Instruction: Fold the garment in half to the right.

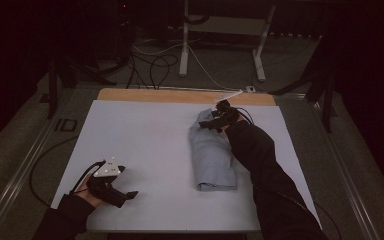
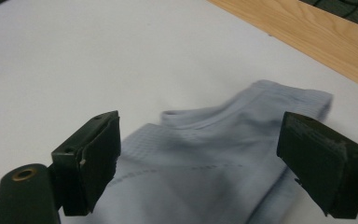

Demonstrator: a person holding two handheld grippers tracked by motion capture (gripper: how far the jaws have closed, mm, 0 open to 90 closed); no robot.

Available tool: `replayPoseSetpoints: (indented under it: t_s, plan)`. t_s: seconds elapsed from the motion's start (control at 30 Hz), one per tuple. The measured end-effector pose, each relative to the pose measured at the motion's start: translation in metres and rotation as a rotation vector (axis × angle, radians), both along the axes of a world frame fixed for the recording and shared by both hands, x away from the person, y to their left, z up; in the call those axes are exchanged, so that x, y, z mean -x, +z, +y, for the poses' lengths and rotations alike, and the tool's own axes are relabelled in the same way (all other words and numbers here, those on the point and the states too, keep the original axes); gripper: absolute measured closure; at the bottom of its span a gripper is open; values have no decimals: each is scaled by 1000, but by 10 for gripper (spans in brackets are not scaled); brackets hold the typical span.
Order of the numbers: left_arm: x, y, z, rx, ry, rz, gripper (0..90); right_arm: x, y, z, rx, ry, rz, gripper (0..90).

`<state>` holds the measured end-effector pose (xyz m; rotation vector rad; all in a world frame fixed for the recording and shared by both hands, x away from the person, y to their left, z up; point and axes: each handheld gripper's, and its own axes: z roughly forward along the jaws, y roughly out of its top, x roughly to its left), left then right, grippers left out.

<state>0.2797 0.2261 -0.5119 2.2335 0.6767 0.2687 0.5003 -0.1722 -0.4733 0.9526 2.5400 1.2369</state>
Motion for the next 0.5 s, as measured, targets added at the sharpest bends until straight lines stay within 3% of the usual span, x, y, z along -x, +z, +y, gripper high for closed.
replayPoseSetpoints:
  t_s: [0.5]
  plan:
    - [1,2,0,-1,-3,-7,5,49,17,7,-28,132,-55,143]
